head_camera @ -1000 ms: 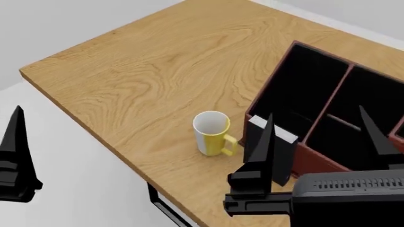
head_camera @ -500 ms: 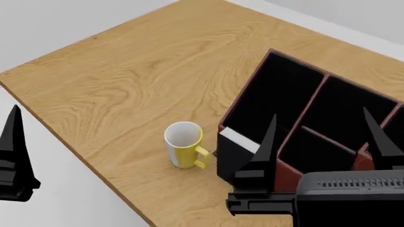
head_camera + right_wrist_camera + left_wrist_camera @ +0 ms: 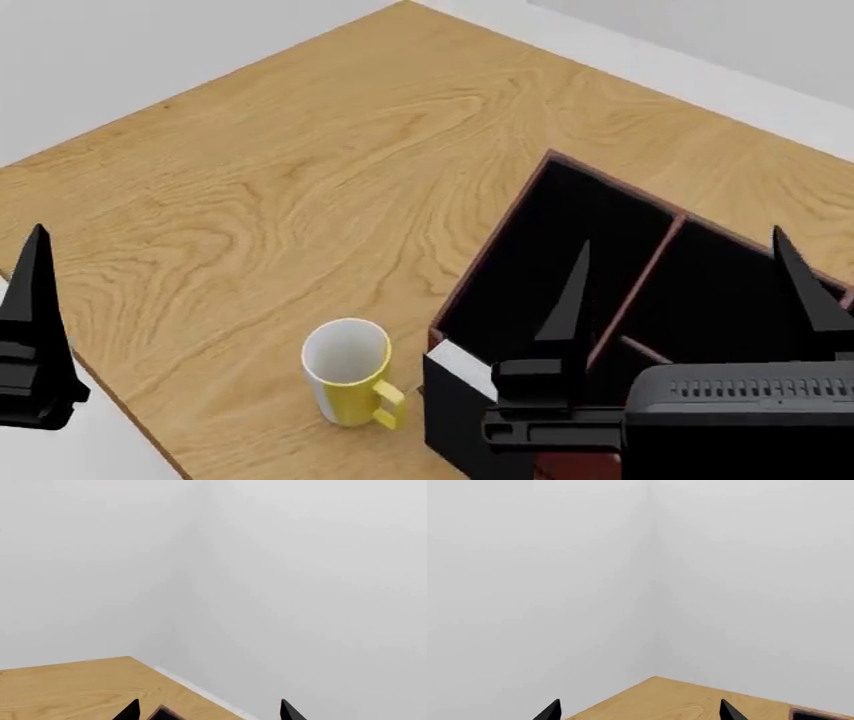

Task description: Pick up the book and place it in the back compartment of the caddy.

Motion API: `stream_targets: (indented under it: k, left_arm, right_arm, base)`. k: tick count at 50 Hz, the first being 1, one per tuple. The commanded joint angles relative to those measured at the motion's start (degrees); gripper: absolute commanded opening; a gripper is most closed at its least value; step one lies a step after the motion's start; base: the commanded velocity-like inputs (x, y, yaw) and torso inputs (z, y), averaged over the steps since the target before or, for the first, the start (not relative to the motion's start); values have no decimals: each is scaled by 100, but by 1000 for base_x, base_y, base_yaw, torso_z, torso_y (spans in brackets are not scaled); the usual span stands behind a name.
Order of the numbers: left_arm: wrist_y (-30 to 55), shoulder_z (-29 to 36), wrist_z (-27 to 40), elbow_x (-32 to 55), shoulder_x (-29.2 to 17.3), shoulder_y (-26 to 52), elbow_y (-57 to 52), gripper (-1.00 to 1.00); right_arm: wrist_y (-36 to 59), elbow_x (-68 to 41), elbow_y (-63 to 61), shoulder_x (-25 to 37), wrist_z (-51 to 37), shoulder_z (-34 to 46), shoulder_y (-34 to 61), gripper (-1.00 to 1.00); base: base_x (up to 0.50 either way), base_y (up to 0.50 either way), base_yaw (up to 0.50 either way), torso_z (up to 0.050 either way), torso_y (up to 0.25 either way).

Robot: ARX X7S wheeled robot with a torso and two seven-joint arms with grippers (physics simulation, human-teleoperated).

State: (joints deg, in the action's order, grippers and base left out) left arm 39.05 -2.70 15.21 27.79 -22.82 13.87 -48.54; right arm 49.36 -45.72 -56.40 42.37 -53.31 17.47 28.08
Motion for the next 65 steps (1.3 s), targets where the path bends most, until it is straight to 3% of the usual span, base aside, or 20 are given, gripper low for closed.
stream_targets:
  k: [1,17,23,30,34,40,49,59,65]
  left_arm:
    - [-3,20,32,10,-24,3,-10,100]
    - [-42,70,61,7,-51,-8,-5,100]
    - [-90,225,74,-139,-66,-4,93,100]
    - [-61,163,95,-69,-85,1,63,100]
    - [-66,168,104,-70,-100,-3,53,100]
    - [-48,81,113,29,-115,-21,-3,100]
    - [-52,-15,120,126,-141,-44,-36,100]
    - [-66,-168,135,257,-168,-69,-71,100]
    - [-50,-152,159,271,-180,-57,-88,100]
  right_arm:
    - [-66,-14,-2,36,-47,13,-16,100]
    - [-273,-208,23,60,-52,-116,-87,100]
    - [24,-929,-166,211,-410,-431,151,100]
    - [854,-3400,300,406,-1400,-663,2009,100]
    - [1751,-4819,1311,279,-1801,58,4046,100]
    - [2400,-5811,2585,-77,-2084,761,5879,100]
    - [2950,-5805,4264,-557,-1649,1343,7144,100]
    - [3068,-5112,5594,-788,-616,1778,6934,100]
    - [3189,-5262,6171,-842,-622,2023,6763,100]
  base:
    - [413,287,0,0,10]
    - [92,73,0,0,1]
    - [0,0,0,0,0]
    - [0,0,0,0,0]
    - [0,0,0,0,0]
    - [0,0,0,0,0]
    - [0,0,0,0,0]
    - [0,0,0,0,0]
    - [0,0,0,0,0]
